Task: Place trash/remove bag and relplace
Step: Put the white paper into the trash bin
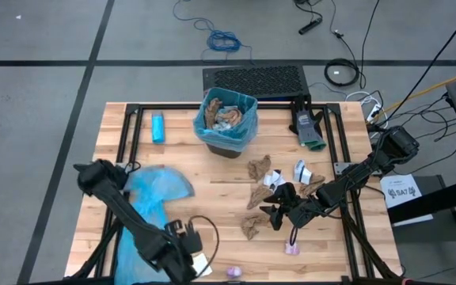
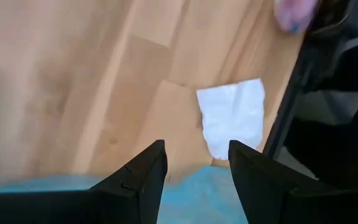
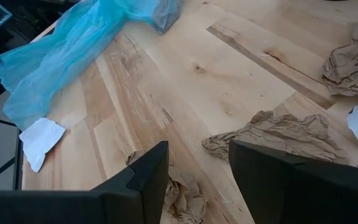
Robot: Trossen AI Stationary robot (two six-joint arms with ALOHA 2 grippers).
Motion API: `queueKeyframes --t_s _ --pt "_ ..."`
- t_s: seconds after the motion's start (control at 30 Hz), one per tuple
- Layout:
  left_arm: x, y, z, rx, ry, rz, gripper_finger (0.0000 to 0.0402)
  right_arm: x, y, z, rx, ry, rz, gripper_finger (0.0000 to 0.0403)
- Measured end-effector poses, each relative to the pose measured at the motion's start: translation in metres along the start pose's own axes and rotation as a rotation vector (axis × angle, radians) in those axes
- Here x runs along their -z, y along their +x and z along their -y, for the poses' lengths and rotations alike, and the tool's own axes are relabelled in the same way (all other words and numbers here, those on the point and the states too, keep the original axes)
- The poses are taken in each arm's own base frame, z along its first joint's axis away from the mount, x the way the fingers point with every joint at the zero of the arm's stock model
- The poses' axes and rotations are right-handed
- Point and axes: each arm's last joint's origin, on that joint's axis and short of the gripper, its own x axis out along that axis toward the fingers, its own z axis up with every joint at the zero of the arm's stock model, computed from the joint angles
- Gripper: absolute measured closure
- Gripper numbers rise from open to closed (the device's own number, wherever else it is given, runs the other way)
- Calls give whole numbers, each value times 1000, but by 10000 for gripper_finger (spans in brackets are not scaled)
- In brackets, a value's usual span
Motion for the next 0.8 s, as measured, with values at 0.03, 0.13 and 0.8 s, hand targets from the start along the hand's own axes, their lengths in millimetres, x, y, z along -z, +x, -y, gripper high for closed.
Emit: queueKeyframes --t_s 0.03,0.13,0.8 --pt "-1 10 4 3 1 -17 226 0 0 0 0 0 0 243" --pt "-3 37 15 30 24 -53 226 0 0 0 -1 0 1 243" --pt "-6 85 24 115 117 -33 226 -1 0 -1 -10 7 6 243"
